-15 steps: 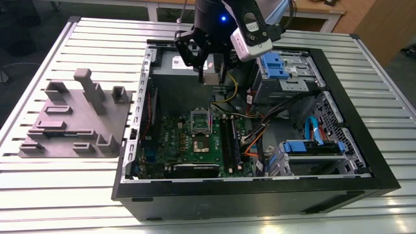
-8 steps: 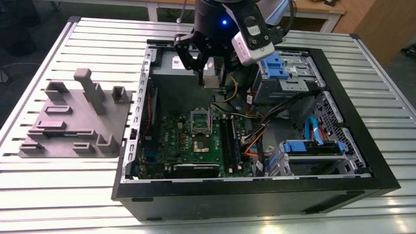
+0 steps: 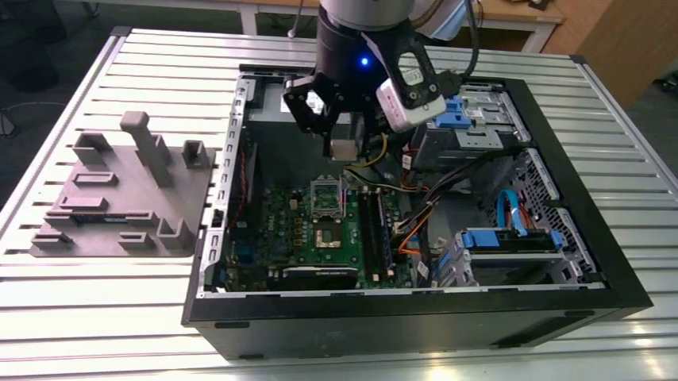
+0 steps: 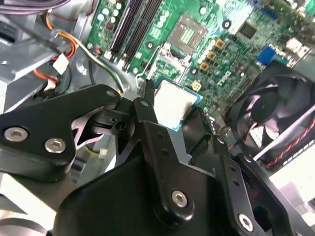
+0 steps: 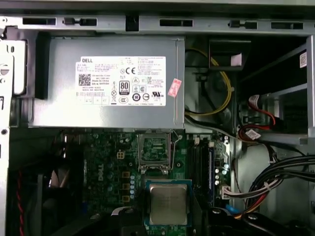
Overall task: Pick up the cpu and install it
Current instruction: 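Place the cpu into insertion slot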
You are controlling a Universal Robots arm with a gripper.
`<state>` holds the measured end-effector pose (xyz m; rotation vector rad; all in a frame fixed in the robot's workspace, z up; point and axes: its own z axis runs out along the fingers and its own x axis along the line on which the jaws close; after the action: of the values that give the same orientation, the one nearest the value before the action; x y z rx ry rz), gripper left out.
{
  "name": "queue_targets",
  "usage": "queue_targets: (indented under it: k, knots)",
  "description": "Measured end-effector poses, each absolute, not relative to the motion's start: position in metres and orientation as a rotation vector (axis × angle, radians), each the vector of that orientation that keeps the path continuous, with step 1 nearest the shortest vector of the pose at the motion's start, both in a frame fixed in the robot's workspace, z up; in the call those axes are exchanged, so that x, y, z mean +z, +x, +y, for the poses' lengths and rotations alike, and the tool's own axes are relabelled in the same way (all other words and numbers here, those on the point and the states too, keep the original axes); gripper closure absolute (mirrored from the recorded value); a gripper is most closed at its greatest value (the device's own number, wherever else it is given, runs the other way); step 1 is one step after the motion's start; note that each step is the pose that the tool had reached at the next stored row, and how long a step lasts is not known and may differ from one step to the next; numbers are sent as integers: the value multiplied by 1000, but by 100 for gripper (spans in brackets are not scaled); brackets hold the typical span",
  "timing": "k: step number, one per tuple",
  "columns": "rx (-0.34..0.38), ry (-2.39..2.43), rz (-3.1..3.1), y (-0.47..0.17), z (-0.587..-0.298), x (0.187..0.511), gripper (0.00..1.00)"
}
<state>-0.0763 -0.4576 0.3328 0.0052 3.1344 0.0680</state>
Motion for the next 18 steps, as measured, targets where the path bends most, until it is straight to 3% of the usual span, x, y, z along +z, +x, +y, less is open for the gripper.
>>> queue_targets:
  k: [18]
  knots:
    - [67, 5, 3134, -76, -469, 319, 53]
